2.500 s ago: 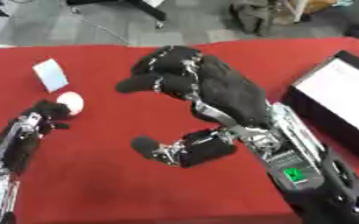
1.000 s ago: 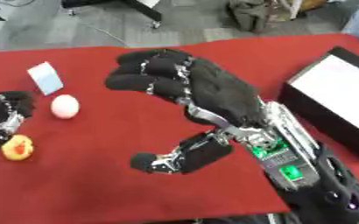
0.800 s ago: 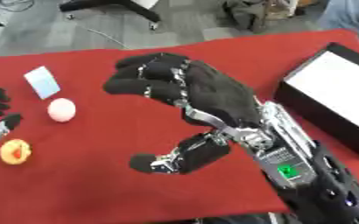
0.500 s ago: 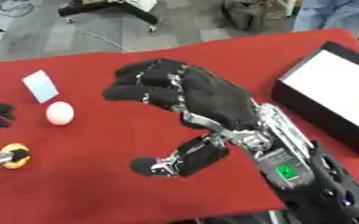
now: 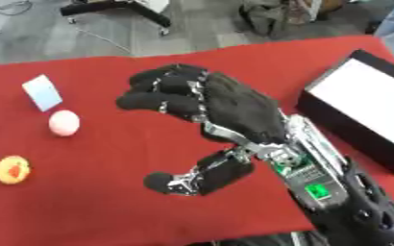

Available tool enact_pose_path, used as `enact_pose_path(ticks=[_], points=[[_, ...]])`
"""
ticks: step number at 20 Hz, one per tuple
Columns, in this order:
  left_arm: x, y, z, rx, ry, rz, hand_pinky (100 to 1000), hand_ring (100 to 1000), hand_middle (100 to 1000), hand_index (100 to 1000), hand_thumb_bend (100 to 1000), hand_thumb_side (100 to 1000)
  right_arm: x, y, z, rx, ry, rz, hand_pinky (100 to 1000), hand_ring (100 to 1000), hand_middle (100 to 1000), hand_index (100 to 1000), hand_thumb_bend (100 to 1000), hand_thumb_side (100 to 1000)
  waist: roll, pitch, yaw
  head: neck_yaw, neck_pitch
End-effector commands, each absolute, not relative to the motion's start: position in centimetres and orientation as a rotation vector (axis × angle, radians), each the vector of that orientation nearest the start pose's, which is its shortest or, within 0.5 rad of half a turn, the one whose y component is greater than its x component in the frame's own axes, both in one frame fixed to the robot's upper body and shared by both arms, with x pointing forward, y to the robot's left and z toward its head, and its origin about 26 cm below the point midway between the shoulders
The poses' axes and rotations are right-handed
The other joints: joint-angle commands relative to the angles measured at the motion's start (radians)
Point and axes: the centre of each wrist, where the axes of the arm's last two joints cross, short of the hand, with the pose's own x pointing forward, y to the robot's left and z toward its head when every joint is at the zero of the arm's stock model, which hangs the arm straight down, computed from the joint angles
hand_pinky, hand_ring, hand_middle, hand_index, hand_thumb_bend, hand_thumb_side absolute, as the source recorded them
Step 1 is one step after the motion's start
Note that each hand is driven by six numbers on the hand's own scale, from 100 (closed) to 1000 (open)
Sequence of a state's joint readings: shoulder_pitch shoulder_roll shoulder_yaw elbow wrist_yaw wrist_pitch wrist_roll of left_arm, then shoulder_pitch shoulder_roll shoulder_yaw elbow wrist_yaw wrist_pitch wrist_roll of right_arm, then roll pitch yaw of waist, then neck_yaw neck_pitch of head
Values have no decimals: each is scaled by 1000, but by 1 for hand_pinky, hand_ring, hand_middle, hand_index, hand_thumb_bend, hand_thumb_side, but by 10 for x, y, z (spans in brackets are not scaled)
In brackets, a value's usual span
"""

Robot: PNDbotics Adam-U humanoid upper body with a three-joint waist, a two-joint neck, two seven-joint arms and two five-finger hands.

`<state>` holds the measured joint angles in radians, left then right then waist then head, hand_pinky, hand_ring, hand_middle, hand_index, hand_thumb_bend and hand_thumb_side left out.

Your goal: Pick up the objects with one hand, pass them to the other hand, and then place them into the box on the other side of the table.

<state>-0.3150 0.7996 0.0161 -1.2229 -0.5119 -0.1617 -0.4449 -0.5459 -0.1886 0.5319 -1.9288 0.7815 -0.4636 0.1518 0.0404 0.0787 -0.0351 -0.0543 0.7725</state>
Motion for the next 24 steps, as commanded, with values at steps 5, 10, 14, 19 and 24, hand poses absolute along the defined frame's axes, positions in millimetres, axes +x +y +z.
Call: enact_pose_path(ticks=[5,10,14,19,24], points=[[350,458,115,770,-1098,-1309,757,654,644,800,536,146,282,-87,210,226,2670,-1545,818,860,770,922,360,410,-2,-13,0,5,-3],[356,446,108,779,-1069,-1383,753,642,626,784,490,100,282,-86,210,226,2673,-1540,817,859,769,922,356,411,-5,-13,-1,22,-3],[358,441,100,778,-1009,-1459,747,627,610,771,469,100,282,-86,210,224,2675,-1539,817,859,768,922,352,410,-5,-12,-1,41,-3],[360,435,90,799,-964,-1523,712,563,534,695,356,100,282,-86,210,222,2676,-1539,817,859,769,922,345,410,-8,-12,-1,39,-3],[362,428,91,874,-1069,-1517,676,502,455,595,196,100,282,-87,211,224,2676,-1534,817,859,770,923,341,408,-10,-12,2,36,-3]])
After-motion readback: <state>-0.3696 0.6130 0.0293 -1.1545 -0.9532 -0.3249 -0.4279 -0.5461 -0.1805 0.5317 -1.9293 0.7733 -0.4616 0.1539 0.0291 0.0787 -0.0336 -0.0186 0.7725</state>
